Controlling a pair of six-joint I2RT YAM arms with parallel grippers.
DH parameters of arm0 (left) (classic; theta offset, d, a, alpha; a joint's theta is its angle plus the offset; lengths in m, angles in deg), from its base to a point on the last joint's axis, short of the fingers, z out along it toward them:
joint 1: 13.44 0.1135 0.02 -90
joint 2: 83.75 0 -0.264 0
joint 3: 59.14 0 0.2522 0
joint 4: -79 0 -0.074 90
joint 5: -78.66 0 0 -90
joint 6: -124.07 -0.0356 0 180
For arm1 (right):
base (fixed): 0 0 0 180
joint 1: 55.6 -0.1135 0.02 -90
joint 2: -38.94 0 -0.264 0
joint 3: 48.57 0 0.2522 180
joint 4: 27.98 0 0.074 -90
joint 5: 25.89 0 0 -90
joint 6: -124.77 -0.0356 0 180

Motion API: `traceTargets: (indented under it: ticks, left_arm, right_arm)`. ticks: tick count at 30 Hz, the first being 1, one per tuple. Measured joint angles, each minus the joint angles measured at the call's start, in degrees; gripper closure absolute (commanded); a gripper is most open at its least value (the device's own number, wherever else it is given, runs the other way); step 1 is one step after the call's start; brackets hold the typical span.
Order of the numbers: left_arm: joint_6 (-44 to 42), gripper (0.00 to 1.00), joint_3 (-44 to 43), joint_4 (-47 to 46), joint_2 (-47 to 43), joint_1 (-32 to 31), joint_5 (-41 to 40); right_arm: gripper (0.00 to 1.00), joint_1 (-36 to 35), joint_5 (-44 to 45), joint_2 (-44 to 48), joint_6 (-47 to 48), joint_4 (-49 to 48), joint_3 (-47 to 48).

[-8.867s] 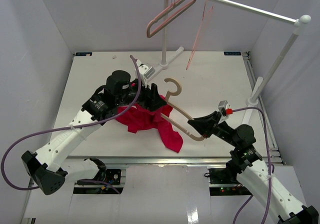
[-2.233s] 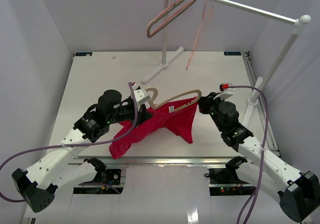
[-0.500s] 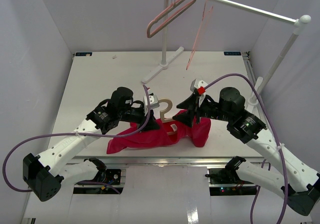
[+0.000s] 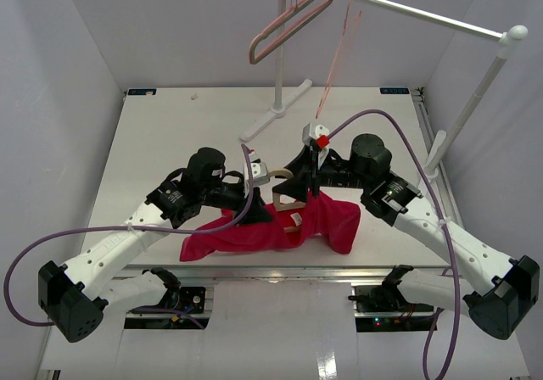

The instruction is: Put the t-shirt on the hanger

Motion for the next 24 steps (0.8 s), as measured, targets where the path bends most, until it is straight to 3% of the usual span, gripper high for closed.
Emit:
traceTargets:
  ticks: [8,11,18,24]
  left_arm:
    - [2.25,0.68,-1.96,-0.41,-2.49,-0.6,-5.87]
    - [3.46,0.48,-4.02,0.05,-5.92,-0.75,-10.94]
    - [6.89,0.3,-11.39,2.62,-12.46,-0.04,-27.78]
    - [7.22,0.3,-11.86,4.45,-13.51,-0.04,-32.01]
  right_arm:
    - [0.92,-0.86,2.66,4.69,-2.29,1.3,0.28]
    - [0.92,-0.68,5.62,7.29,-1.63,6.0,3.38]
    - [0.92,-0.38,14.04,10.23,1.12,17.04,9.39]
    - [0.92,-0.29,17.17,10.9,2.2,23.32,9.93]
